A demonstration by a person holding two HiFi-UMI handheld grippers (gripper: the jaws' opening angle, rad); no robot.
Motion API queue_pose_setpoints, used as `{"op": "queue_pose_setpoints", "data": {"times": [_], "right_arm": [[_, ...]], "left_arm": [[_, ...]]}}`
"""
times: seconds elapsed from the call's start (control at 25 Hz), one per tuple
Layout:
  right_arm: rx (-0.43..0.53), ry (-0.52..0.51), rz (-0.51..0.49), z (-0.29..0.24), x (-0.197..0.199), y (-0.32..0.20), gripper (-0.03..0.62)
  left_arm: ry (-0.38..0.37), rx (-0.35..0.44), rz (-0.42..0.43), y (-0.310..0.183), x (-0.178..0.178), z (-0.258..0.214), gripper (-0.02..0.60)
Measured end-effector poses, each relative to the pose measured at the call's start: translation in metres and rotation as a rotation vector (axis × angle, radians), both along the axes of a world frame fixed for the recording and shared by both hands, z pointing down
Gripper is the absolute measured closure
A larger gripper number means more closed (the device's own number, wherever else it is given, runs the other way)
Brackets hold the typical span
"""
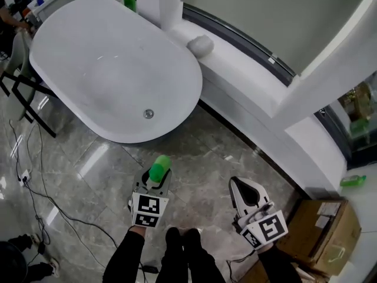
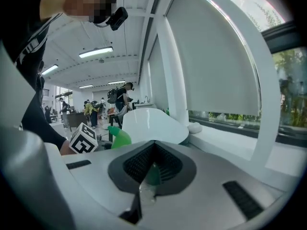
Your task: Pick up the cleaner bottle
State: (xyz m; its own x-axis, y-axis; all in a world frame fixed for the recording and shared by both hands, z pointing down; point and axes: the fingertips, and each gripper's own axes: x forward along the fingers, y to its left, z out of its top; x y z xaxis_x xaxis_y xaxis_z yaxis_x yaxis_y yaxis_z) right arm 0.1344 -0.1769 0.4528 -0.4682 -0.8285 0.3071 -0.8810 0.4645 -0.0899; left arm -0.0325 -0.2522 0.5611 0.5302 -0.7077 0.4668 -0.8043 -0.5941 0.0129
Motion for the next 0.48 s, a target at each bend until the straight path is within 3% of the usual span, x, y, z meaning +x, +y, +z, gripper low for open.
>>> {"op": "queue_pose_setpoints", "data": {"times": [0.48], "right_arm": [[0.028,-0.023,0.011,-0.113,-0.005,0.019,0.591]], "left_arm": [[0.0,-0.001,0.022,0.033,0.003,-0.118,0.394]]}}
